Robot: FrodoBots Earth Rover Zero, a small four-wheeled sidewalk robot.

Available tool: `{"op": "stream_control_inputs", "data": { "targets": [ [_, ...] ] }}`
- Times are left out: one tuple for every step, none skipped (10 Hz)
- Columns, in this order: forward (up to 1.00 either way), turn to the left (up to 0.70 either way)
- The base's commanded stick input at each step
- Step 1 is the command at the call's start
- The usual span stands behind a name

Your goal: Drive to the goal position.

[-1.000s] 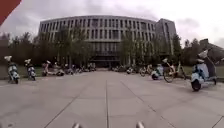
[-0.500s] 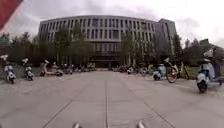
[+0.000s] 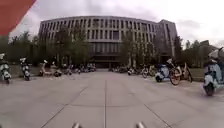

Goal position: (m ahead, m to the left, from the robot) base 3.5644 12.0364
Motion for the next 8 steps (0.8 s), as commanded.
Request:
{"op": "stream_control_inputs", "data": {
  "targets": [
    [0.45, 0.00],
    [0.45, 0.00],
    [0.45, 0.00],
    [0.45, 0.00],
    [0.45, 0.00],
    [0.45, 0.00],
    [0.45, 0.00],
    [0.45, 0.00]
  ]
}}
